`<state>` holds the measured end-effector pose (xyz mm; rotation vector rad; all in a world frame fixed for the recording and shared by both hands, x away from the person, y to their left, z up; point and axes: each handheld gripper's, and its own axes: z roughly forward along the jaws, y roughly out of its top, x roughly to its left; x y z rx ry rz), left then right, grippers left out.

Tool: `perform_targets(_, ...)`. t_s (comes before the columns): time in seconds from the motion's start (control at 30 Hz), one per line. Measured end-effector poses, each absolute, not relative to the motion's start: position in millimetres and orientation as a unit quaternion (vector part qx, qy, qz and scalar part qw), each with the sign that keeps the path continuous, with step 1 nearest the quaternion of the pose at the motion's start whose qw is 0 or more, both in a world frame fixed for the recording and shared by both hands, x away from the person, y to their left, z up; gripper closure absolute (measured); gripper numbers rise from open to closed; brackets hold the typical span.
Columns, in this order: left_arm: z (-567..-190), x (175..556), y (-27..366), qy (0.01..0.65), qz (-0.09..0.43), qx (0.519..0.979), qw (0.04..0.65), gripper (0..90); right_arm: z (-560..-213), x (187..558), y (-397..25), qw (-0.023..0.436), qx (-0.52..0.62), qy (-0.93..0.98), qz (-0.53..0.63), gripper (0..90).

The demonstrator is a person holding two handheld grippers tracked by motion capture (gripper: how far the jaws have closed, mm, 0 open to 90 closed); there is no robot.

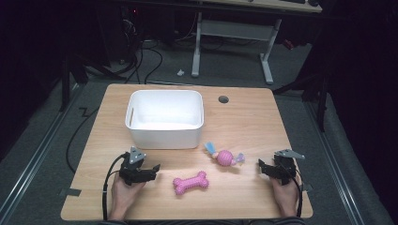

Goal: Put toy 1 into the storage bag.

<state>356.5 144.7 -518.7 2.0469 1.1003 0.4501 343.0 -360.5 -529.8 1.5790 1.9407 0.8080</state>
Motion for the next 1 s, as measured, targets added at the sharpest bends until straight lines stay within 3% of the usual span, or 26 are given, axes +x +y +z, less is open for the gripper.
perform_targets(0.57,-492.1,355.3,128.1,0.412,0.122,0.807,0.405,24.5,-529.9,343.3,-360.2,0.253,0.577,0.717,0.298,27.5)
perform_targets(1.0,-457.4,349.1,97.0,0.352,0.134,0.827,0.417,24.4,-529.9,343.1,-360.1,0.252,0.576,0.718,0.298,27.4)
